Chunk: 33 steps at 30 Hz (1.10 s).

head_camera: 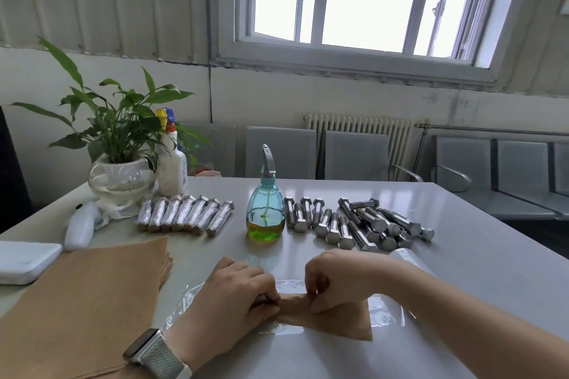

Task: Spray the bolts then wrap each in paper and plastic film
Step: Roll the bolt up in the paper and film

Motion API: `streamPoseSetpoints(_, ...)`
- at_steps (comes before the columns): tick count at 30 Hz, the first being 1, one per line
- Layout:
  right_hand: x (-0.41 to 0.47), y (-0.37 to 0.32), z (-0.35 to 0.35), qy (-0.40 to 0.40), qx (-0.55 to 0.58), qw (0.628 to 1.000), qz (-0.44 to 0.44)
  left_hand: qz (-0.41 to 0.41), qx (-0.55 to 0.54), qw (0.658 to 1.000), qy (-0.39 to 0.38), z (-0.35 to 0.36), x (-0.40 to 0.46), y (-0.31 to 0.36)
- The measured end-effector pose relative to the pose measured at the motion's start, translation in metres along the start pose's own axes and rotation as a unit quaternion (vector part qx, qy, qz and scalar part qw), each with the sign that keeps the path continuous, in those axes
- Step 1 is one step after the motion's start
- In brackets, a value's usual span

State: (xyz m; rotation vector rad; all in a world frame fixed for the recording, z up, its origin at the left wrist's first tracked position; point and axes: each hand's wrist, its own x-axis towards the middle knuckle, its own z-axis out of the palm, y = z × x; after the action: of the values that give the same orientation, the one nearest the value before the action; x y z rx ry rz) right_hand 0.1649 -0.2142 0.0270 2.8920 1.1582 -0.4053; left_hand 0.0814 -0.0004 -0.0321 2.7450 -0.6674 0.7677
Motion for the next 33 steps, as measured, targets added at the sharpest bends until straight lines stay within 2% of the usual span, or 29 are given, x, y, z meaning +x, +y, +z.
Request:
streamPoseSetpoints(6, 0.001, -0.007, -0.014, -0.014, -0.017, 1.000, 0.012, -0.013, -0.037, 0.999, -0.006, 0.000, -0.003, -0.006)
streamPoseSetpoints(15, 0.002, -0.016, -0.023, -0.058, -0.006, 0.998, 0.011, -0.015, -0.020, 1.000, 0.003, -0.007, -0.002, 0.001)
streamPoseSetpoints(20, -0.003, -0.021, -0.016, 0.008, -0.089, 0.995, -0.037, -0.013, 0.006, 1.000, 0.023, -0.006, -0.001, 0.003)
streamPoseSetpoints(25, -0.004, -0.018, 0.003, 0.110, -0.187, 0.972, -0.094, -0.012, 0.017, 0.999, 0.037, -0.003, 0.000, 0.002)
streamPoseSetpoints(29, -0.005, -0.011, 0.014, 0.147, -0.204, 0.963, -0.096, -0.006, 0.018, 0.999, 0.042, -0.002, 0.000, 0.001)
streamPoseSetpoints(33, -0.008, -0.003, 0.019, 0.164, -0.156, 0.969, -0.102, 0.010, 0.029, 0.999, 0.035, 0.000, 0.001, 0.002)
